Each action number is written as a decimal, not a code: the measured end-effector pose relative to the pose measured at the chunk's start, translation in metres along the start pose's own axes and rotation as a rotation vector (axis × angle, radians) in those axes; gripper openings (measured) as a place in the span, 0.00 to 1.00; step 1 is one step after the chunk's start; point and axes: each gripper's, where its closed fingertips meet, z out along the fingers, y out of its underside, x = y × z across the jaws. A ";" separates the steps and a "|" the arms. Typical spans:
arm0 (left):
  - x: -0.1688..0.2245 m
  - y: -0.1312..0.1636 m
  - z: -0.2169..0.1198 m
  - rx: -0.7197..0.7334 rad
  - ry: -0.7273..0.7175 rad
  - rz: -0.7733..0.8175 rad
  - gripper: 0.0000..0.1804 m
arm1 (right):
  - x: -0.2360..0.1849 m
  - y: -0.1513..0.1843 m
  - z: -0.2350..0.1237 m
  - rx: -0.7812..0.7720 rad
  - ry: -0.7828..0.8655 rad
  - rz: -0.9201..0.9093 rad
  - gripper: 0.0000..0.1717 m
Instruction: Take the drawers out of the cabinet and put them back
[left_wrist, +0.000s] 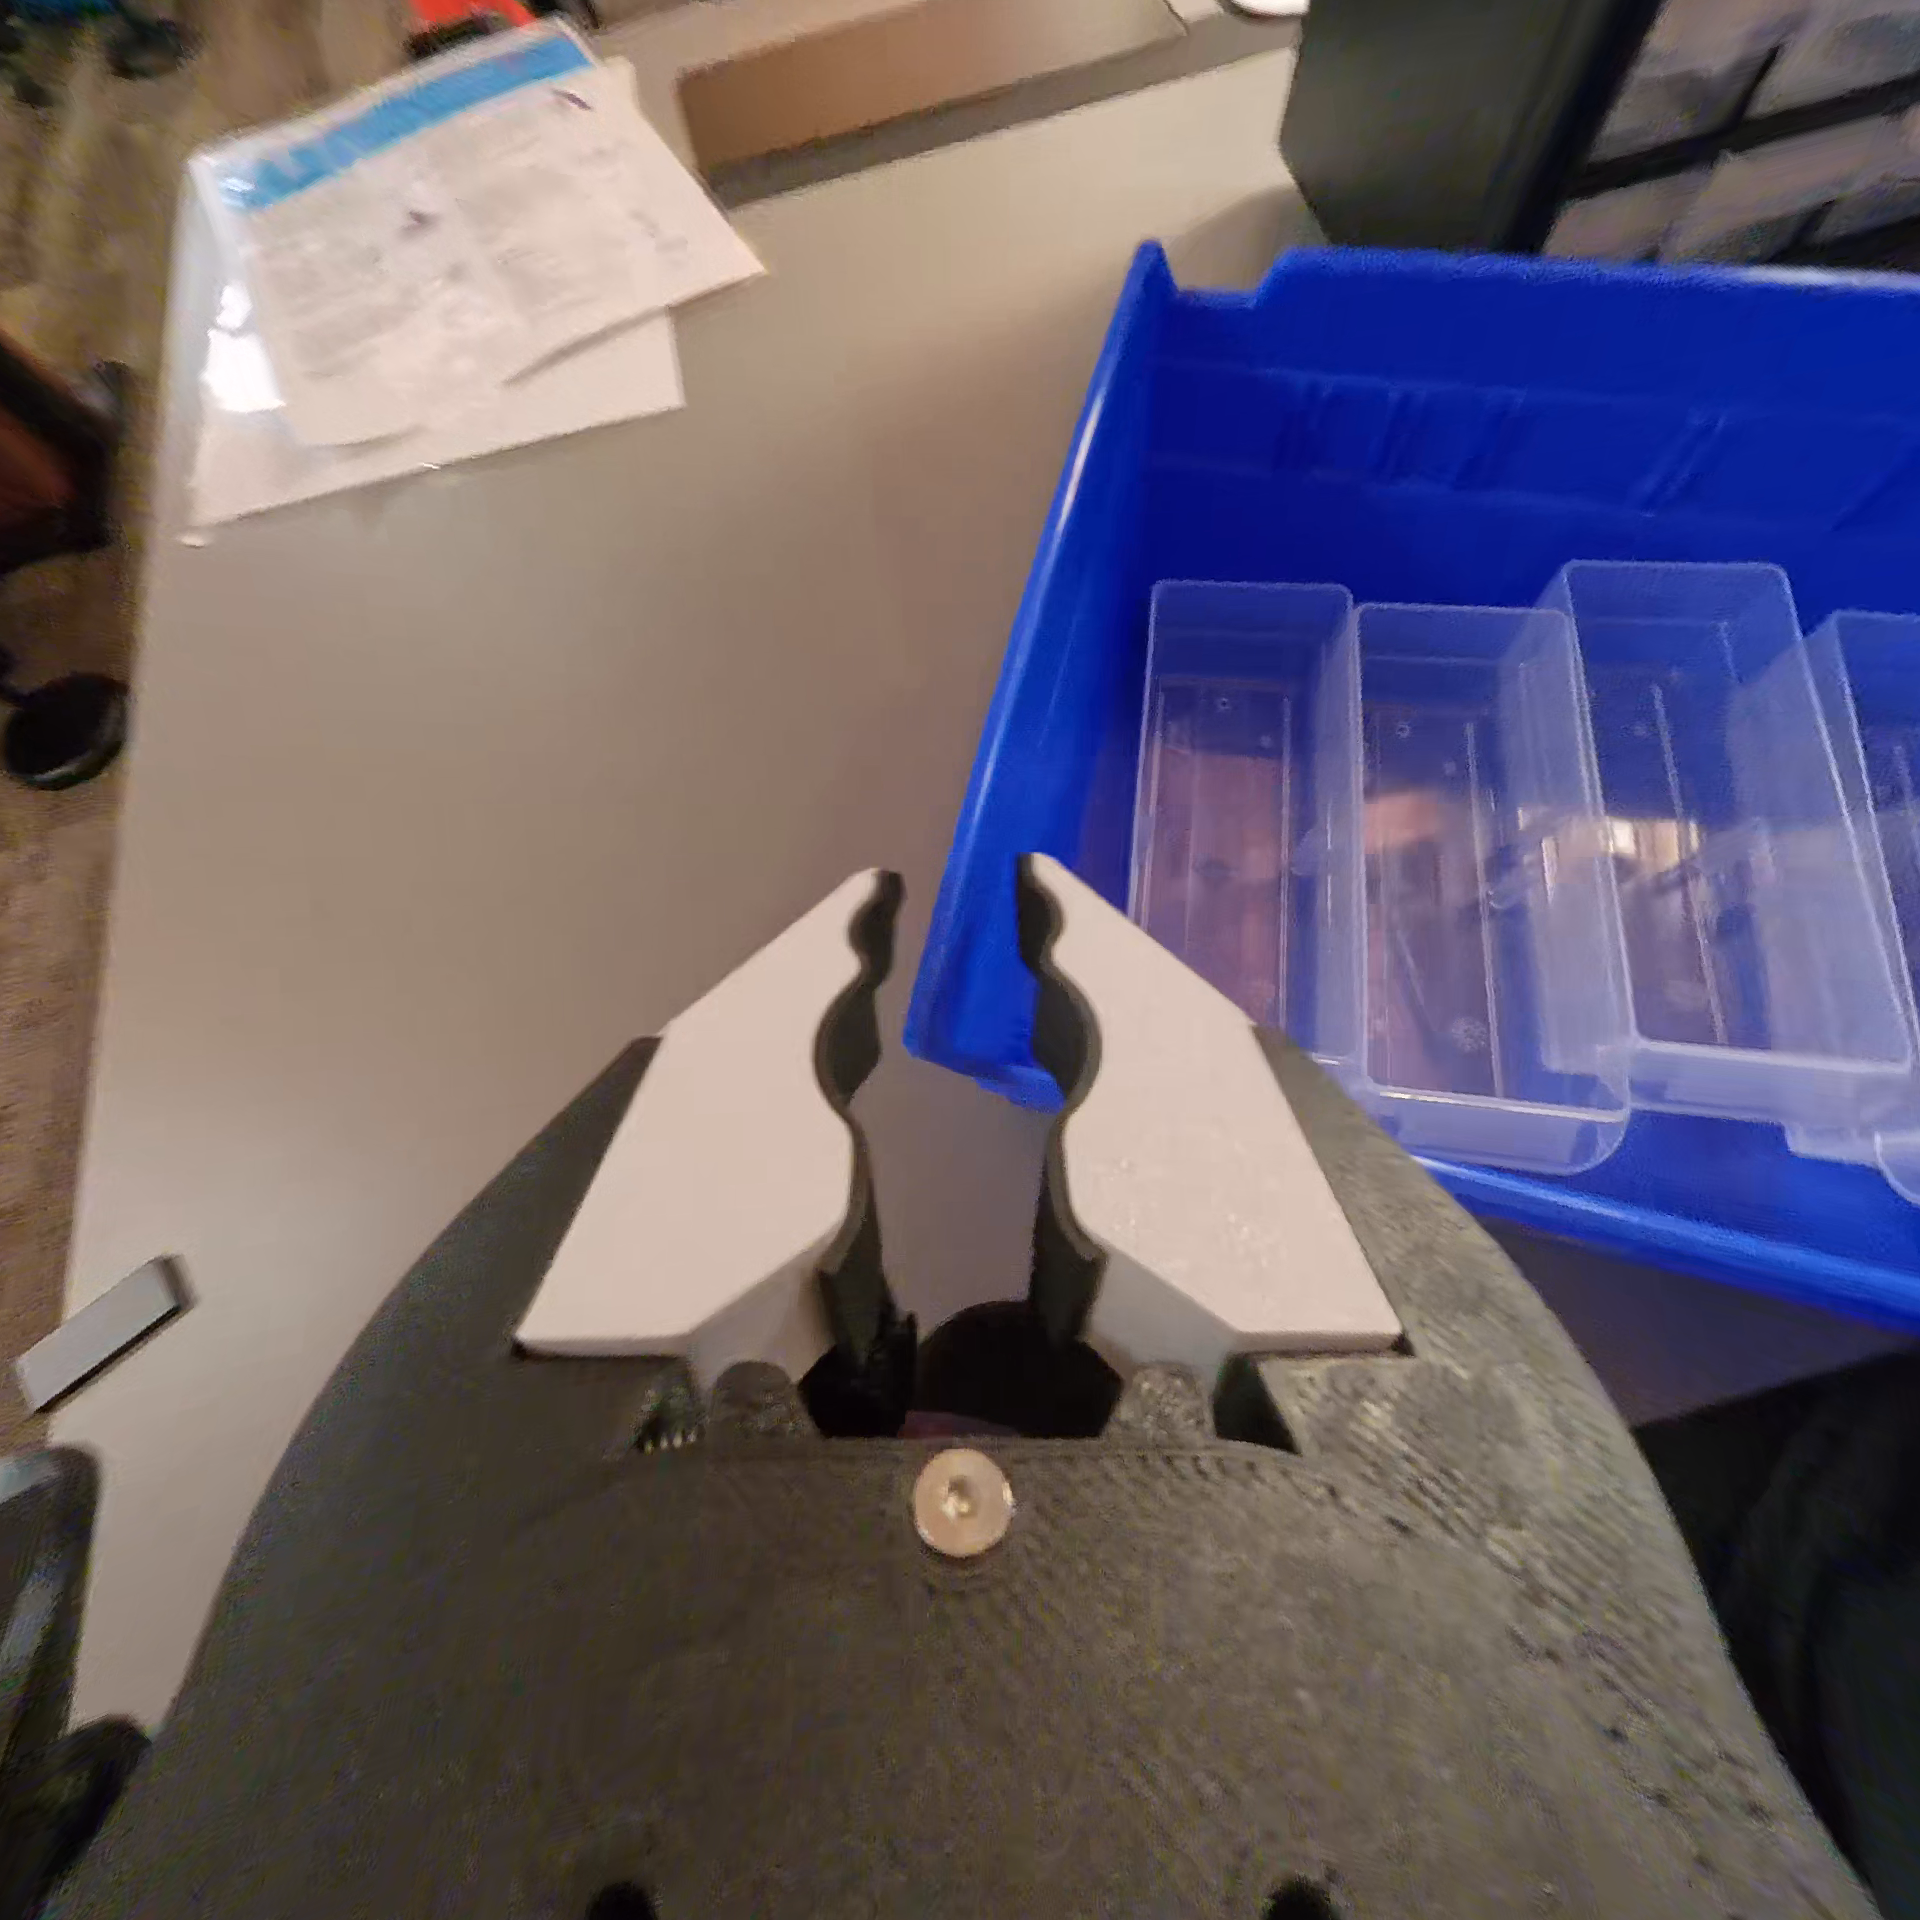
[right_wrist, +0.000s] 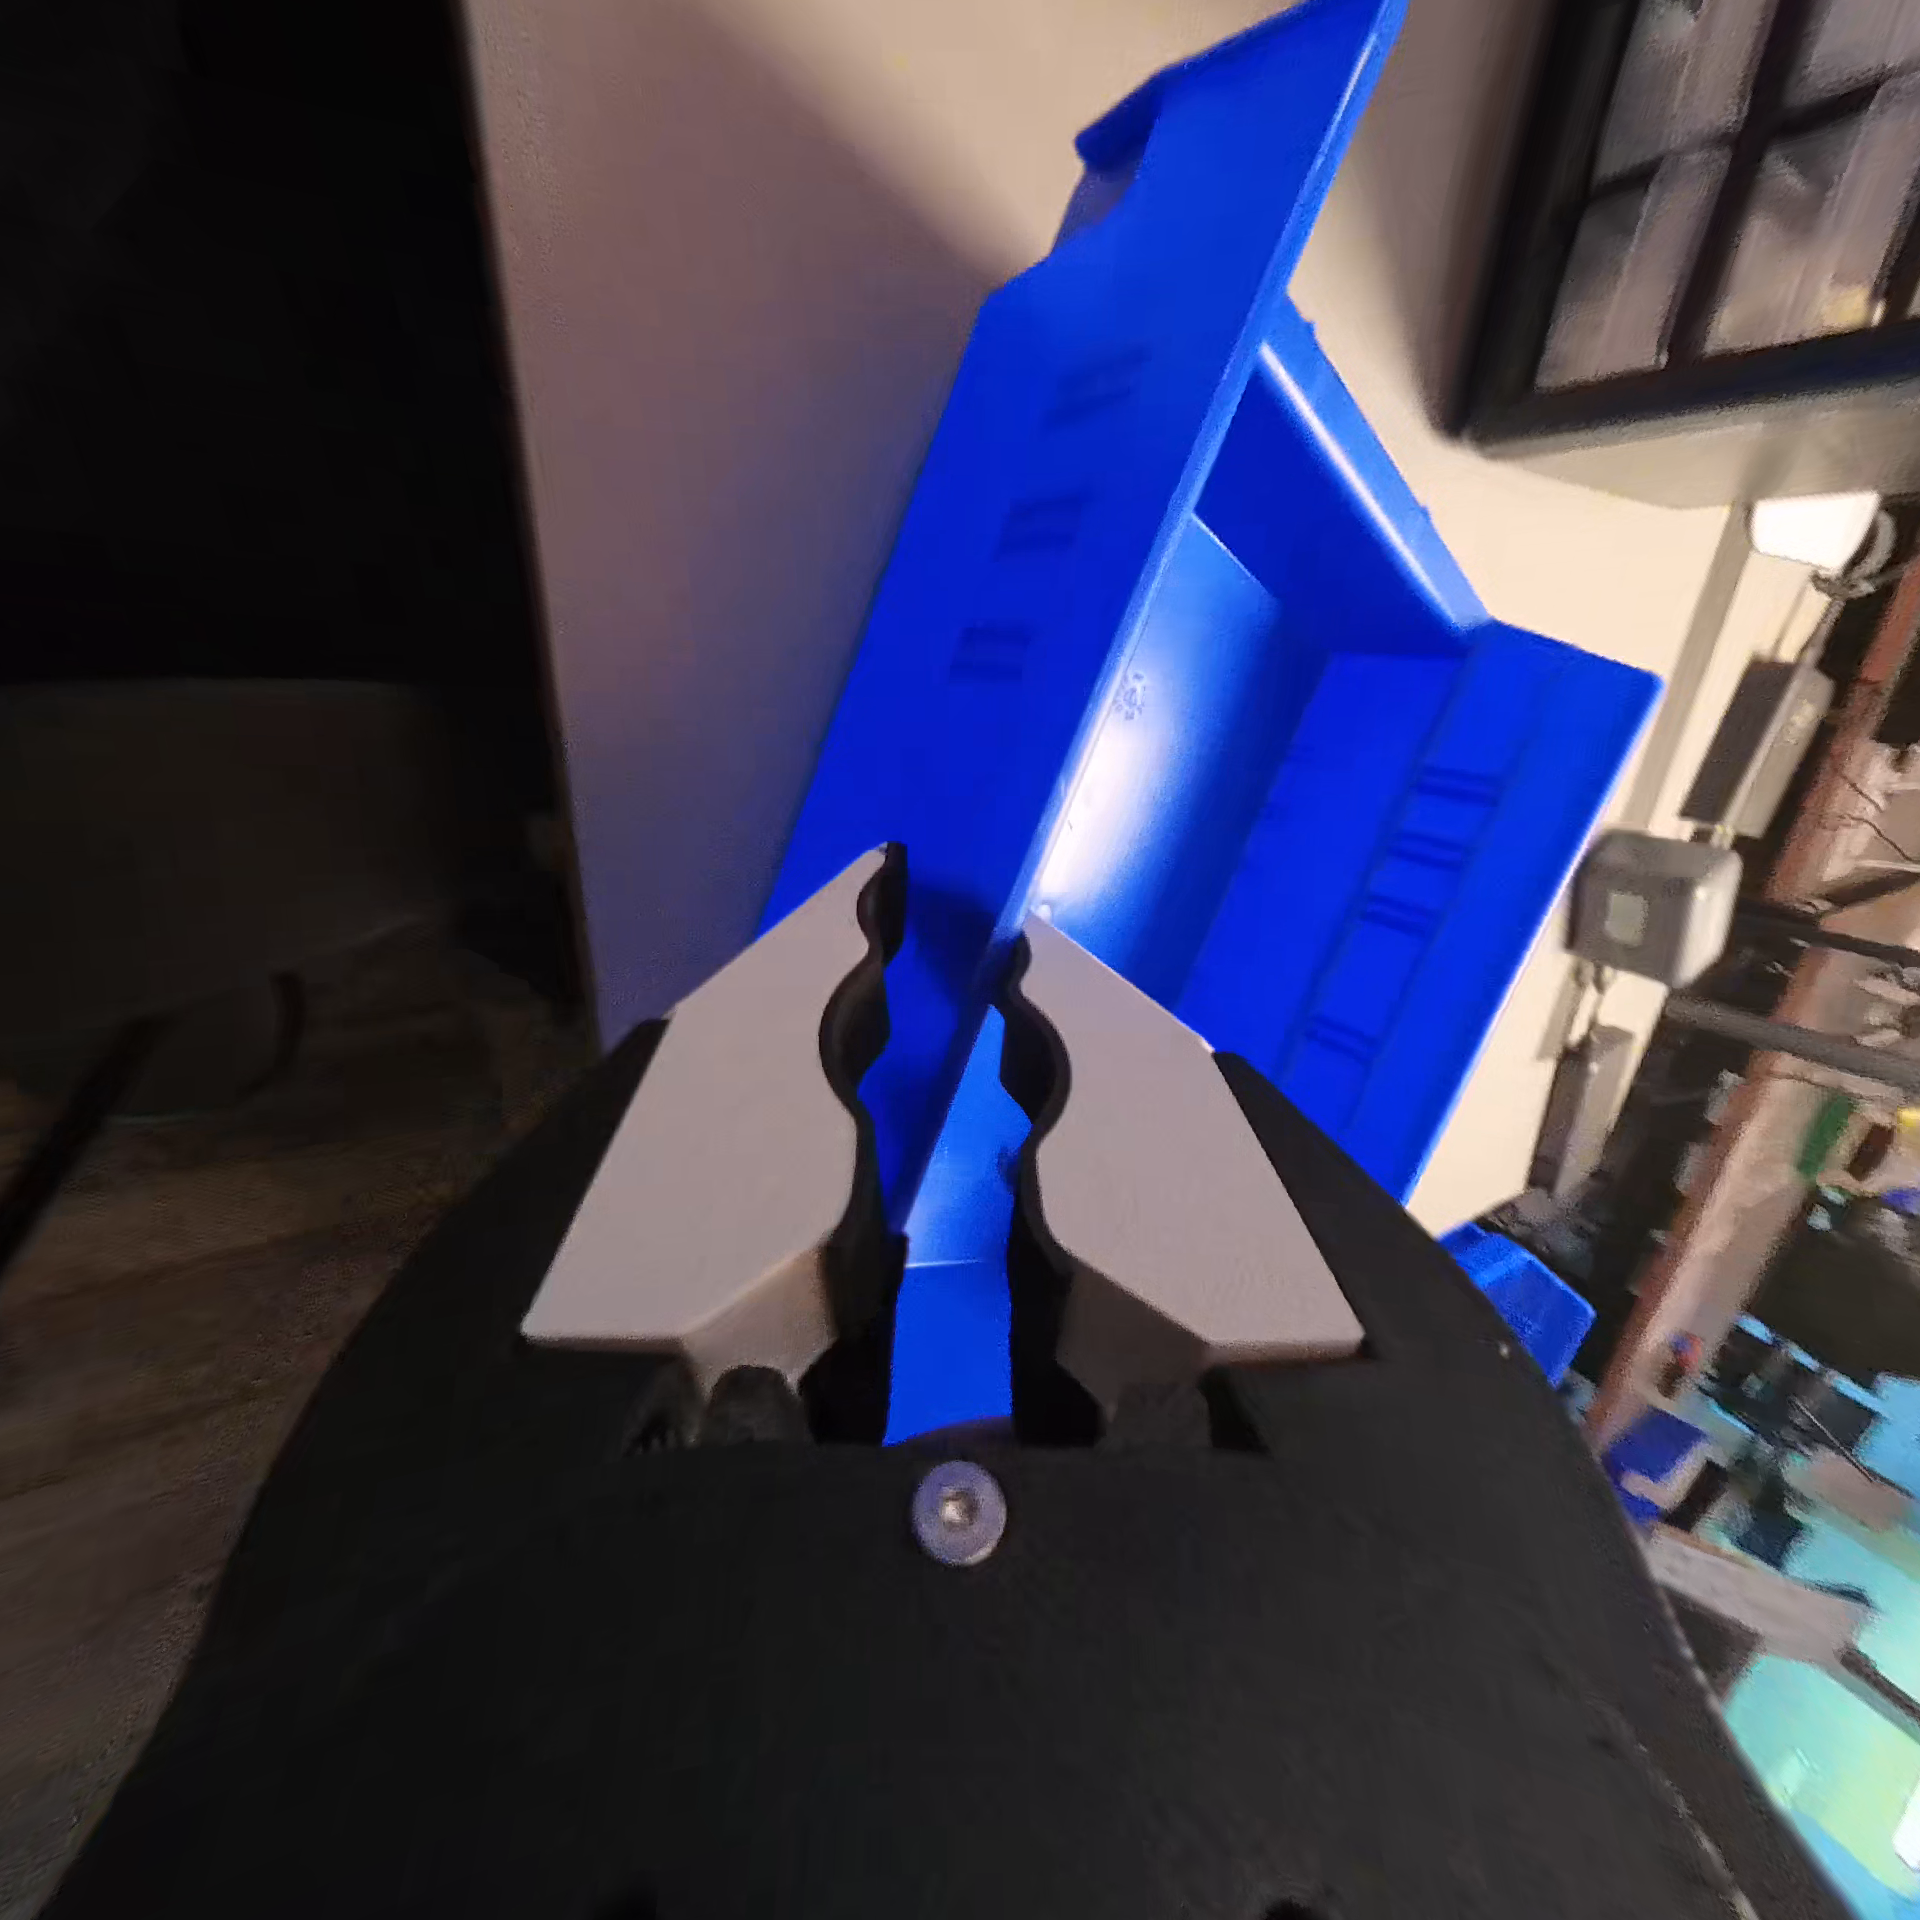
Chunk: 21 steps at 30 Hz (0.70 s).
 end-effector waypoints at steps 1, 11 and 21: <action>-0.002 -0.003 -0.005 0.019 -0.040 -0.006 0.19 | 0.003 0.007 0.004 -0.022 0.022 0.006 0.12; 0.128 -0.008 -0.085 0.393 -0.104 -0.114 0.45 | 0.028 0.050 -0.032 -0.035 0.485 0.517 0.28; 0.171 0.015 -0.067 0.409 -0.245 0.004 0.54 | 0.003 0.128 -0.037 -0.031 0.753 0.884 0.32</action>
